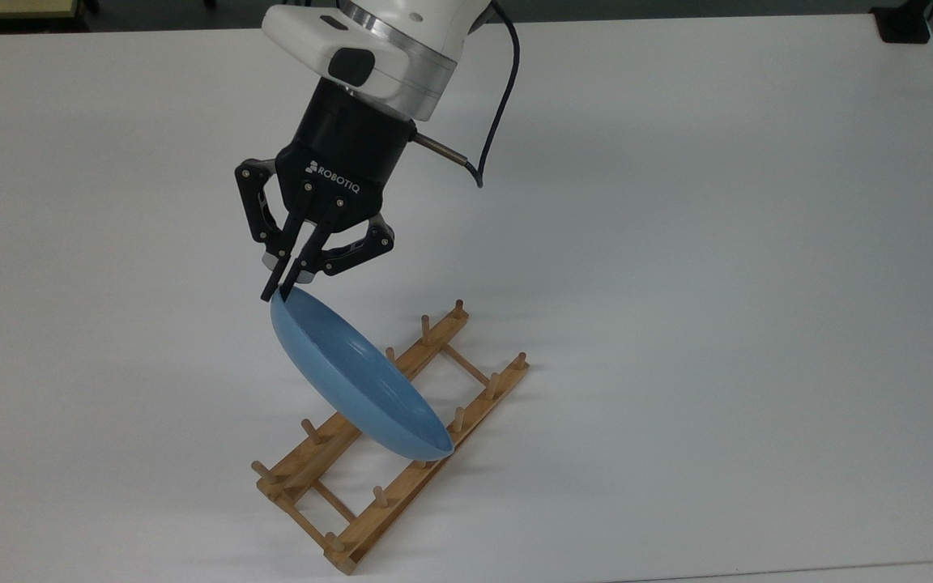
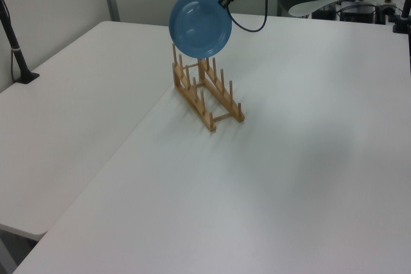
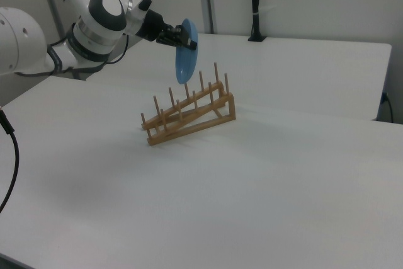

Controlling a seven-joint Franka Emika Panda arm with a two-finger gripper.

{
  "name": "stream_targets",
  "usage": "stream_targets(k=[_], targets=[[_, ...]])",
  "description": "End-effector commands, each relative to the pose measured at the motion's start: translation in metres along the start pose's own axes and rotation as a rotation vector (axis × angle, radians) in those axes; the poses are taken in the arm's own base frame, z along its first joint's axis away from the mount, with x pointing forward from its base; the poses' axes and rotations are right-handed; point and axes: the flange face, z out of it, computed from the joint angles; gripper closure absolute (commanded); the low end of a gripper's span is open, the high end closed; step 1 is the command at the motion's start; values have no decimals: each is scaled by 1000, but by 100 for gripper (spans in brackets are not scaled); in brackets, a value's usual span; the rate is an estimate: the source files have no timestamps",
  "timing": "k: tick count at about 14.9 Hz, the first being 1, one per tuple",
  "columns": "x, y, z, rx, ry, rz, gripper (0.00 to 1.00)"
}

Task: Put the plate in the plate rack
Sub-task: 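Carry the upright plate over the wooden rack pegs, then lower the plate edge-first between the rack pegs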

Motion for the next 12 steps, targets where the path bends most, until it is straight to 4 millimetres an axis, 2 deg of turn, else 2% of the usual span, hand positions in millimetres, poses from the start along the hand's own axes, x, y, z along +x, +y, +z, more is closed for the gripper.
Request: stream_targets(k=[1,5,9,12], targets=[[-9,-10,2,-7,21,-18,100],[-22,-20,13,-9,15,-66,100],[-31,-35,15,84,83,-99,100],[-39,-45,25,106,93,-126,100]])
